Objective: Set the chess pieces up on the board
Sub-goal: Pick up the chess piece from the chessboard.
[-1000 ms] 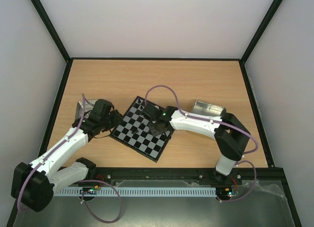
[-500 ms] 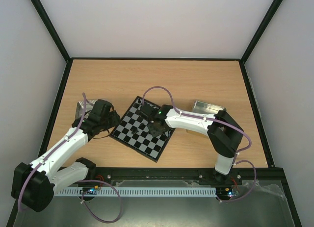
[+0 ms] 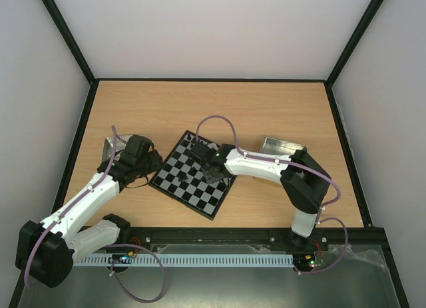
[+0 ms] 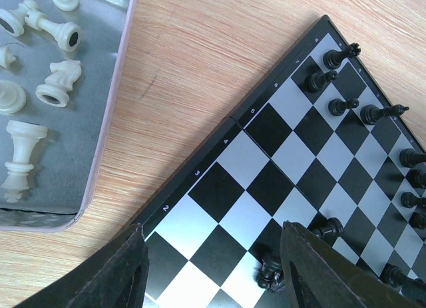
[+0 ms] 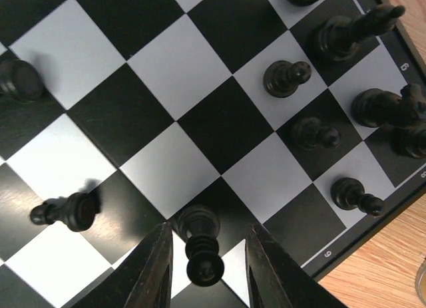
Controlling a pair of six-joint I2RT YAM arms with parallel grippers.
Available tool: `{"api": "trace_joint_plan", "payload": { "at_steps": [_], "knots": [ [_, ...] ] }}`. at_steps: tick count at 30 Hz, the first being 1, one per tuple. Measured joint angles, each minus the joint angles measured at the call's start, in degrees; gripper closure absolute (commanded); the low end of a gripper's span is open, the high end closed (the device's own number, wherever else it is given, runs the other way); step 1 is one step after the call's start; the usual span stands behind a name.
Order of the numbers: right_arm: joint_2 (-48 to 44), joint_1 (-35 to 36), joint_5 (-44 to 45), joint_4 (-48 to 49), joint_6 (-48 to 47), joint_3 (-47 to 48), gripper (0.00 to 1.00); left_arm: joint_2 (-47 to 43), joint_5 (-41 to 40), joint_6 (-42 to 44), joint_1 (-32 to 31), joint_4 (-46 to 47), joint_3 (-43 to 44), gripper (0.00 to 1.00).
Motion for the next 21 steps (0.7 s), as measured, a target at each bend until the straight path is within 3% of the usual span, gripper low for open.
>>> {"api": "trace_joint_plan", "payload": {
  "at_steps": [3, 8, 15, 21],
  "knots": [
    [0.0, 0.0, 1.0, 1.4, 0.9, -1.3, 0.74, 0.0, 0.0, 0.0, 0.0, 0.0, 0.0, 0.43],
    [-0.4, 0.0, 1.9, 3.3, 2.3, -2.9, 0.91, 0.0, 0.0, 0.2, 0.0, -0.1, 0.0, 0.44],
    [-1.8, 0.0, 3.1, 4.7, 2.9, -2.3, 0.91, 0.0, 0.0, 0.2, 0.1, -0.2, 0.0, 0.43],
    [-1.5, -1.3, 4.0, 4.8, 2.2, 4.8, 0.91, 0.0, 0.0, 0.2, 0.1, -0.2, 0.0, 0.43]
  ]
}}
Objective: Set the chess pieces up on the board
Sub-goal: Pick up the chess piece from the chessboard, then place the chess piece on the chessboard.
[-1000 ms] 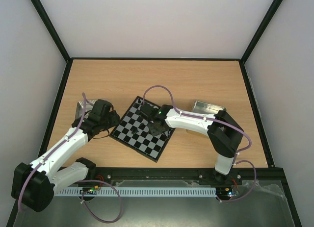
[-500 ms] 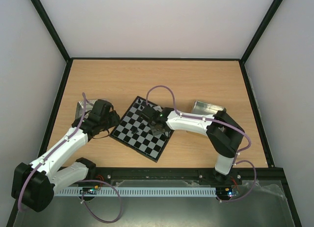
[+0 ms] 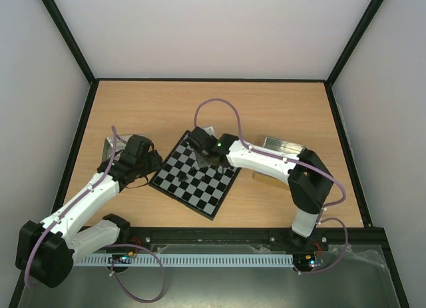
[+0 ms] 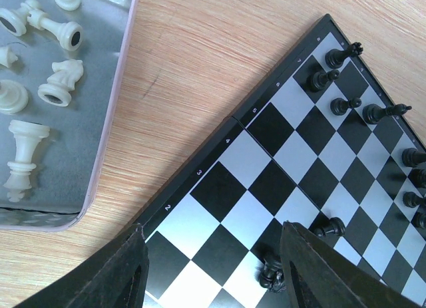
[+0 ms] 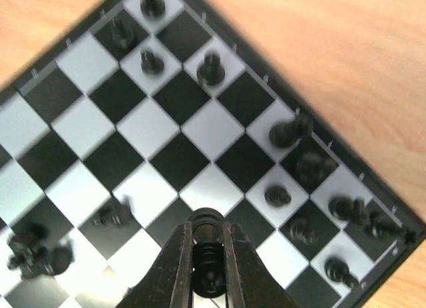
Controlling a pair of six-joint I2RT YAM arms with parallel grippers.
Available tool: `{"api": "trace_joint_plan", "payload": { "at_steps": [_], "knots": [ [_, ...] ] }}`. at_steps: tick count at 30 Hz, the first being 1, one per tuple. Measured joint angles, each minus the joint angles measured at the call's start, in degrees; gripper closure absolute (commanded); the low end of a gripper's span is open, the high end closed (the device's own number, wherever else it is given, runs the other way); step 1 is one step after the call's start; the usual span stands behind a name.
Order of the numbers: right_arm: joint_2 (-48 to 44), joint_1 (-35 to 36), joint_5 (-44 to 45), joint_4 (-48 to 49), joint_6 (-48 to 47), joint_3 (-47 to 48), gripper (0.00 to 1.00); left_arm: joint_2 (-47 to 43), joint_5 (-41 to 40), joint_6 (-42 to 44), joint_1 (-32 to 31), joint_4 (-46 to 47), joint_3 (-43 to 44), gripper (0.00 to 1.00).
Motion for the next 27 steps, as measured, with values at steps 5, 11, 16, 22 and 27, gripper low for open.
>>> {"api": "trace_joint_plan", "payload": {
  "at_steps": [5, 11, 16, 22, 27],
  "knots": [
    [3.2, -2.6, 0.0, 0.4, -1.2, 6.1, 0.91, 0.0, 0.0, 0.0, 0.0, 0.0, 0.0, 0.43],
    [10.1, -5.1, -0.2, 0.2, -2.3, 10.3, 0.91, 0.0, 0.1, 0.0, 0.0, 0.0, 0.0, 0.43],
    [13.4, -6.3, 0.4, 0.1, -3.0, 11.9, 0.91, 0.1, 0.3, 0.0, 0.0, 0.0, 0.0, 0.43],
    [16.3, -7.0, 0.7, 0.1, -3.5, 14.6, 0.91, 1.0, 0.7, 0.0, 0.0, 0.0, 0.0, 0.43],
    [17.3, -7.4, 0.9, 0.3, -3.9, 15.0, 0.9, 1.3, 0.9, 0.0, 0.0, 0.0, 0.0, 0.44]
  ]
}}
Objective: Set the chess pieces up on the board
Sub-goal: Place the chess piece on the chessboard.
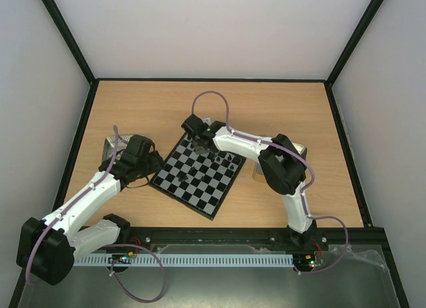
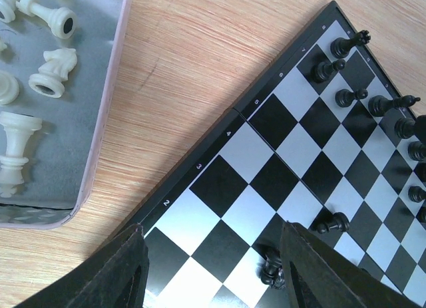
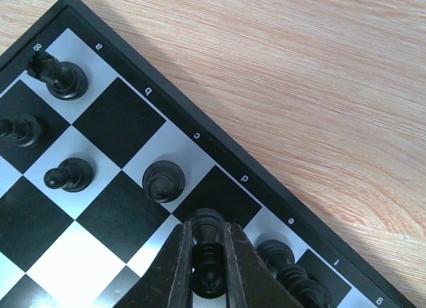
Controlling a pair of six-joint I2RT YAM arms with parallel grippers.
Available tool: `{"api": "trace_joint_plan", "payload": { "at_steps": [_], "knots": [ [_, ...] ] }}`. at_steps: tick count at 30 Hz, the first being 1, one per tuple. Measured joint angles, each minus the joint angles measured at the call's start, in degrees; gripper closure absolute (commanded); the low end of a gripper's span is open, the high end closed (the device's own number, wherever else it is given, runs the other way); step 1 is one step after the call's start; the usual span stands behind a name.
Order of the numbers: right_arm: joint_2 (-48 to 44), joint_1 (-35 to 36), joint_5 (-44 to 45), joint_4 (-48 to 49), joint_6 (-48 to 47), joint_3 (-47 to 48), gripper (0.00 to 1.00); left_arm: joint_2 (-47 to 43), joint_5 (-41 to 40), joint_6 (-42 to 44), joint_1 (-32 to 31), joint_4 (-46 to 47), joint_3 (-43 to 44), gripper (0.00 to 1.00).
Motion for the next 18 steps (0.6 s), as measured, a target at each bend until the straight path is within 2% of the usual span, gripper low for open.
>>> {"api": "trace_joint_plan", "payload": {
  "at_steps": [12, 18],
  "knots": [
    [1.8, -0.7, 0.5, 1.0, -0.8, 0.0, 0.82, 0.3, 0.7, 0.0, 0.0, 0.0, 0.0, 0.43],
    [1.9, -0.9, 0.6, 1.3, -1.3, 0.0, 0.75, 0.4, 0.8, 0.0, 0.0, 0.0, 0.0, 0.43]
  ]
}}
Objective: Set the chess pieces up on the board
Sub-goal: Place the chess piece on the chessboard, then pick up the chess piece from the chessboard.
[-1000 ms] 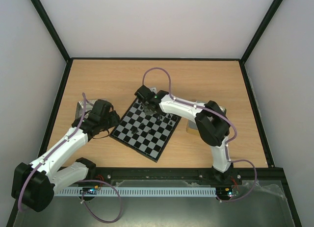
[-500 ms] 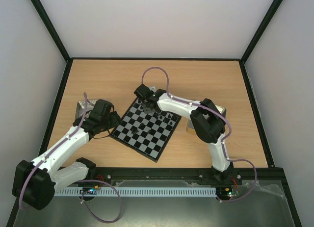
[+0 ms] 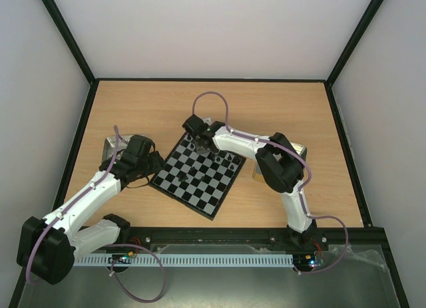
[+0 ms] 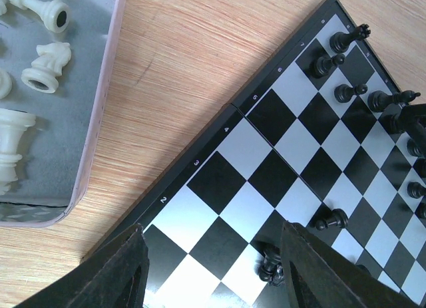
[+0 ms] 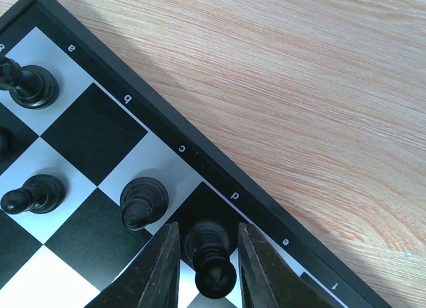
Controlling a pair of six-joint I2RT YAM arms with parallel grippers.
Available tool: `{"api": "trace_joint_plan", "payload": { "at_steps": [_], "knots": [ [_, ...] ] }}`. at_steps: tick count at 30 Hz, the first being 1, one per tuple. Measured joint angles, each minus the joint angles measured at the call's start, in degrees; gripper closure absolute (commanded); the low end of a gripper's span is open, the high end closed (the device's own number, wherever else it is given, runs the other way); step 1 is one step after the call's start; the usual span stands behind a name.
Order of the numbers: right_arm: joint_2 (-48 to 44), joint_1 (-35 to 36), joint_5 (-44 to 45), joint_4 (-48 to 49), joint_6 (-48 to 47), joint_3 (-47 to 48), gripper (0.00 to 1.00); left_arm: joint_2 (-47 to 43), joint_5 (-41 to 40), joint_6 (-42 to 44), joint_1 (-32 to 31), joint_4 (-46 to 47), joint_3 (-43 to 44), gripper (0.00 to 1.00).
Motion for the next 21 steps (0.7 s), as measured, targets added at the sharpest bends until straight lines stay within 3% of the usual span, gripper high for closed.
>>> {"api": "trace_joint_plan", "payload": {
  "at_steps": [10, 21],
  "knots": [
    [-3.8, 0.0, 1.2, 0.8, 0.2, -1.1, 0.62, 0.0, 2.2, 1.6, -0.1, 0.5, 0.0, 0.41],
    [-30.7, -0.1, 2.6, 8.8, 4.7, -18.6, 0.58, 6.5, 3.5, 4.7, -8.5, 3.1, 0.0, 0.37]
  ]
}}
